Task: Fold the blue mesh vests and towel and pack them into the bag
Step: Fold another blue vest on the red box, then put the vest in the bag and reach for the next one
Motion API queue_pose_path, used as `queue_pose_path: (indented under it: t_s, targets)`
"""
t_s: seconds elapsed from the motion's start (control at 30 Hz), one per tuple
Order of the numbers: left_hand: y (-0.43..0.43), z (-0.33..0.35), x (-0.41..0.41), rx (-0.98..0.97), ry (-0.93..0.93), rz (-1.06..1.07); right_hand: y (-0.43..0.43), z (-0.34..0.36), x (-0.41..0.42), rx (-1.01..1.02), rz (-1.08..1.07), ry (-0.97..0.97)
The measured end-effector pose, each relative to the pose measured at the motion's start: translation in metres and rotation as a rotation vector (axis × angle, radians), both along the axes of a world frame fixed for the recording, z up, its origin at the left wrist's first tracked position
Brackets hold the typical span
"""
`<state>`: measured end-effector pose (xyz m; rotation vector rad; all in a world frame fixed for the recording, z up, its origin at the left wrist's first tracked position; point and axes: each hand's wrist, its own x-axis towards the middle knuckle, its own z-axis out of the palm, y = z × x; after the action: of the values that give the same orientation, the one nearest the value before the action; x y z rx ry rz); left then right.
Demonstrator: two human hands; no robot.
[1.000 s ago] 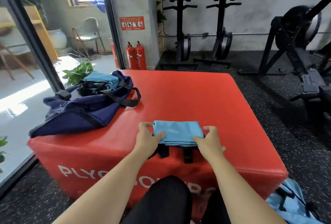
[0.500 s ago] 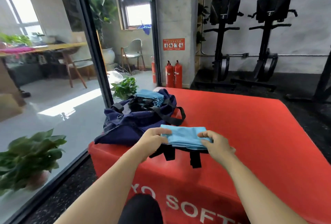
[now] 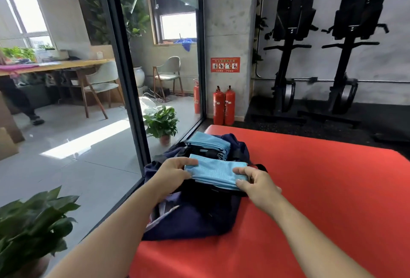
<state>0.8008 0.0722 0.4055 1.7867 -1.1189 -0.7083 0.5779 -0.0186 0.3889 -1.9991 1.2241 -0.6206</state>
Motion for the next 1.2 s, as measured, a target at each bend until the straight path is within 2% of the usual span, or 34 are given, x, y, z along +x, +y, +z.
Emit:
queue_pose_path:
  t_s: [0.17,0.4,0.53,0.7,0.87,0.97,1.07,1.13,1.2]
  targets:
    - [-0.041,0.011,0.036,-0.033,-0.054,-0.057,-0.040,0.003,0.037,-0.022,0.006,-0.023]
    - [-0.134,0.021,0.089,-0.167,-0.121,0.098,-0.111,0.019,0.106,-0.085,-0.073,-0.053]
    - [-0.176,-0.002,0.110,-0.202,-0.163,0.198,-0.139,0.008,0.136,-0.073,-0.093,-0.052]
    - [-0.208,-0.057,0.125,-0.114,-0.137,0.242,-0.165,-0.034,0.153,-0.023,-0.147,0.053]
    - [-0.225,-0.079,0.129,-0.131,-0.180,0.227,-0.177,-0.060,0.158,-0.105,-0.160,0.128]
    - [-0.225,-0.076,0.130,-0.092,-0.318,0.201,-0.175,-0.061,0.156,-0.176,-0.167,0.233]
    - [-0.220,-0.059,0.127,-0.064,-0.632,0.205,-0.169,-0.053,0.148,-0.413,-0.195,0.261]
    - [-0.219,-0.045,0.120,-0.076,-0.790,0.087,-0.167,-0.049,0.146,-0.596,-0.131,0.323]
    - [-0.221,-0.040,0.110,-0.018,-0.891,-0.060,-0.167,-0.048,0.148,-0.608,0.002,0.424]
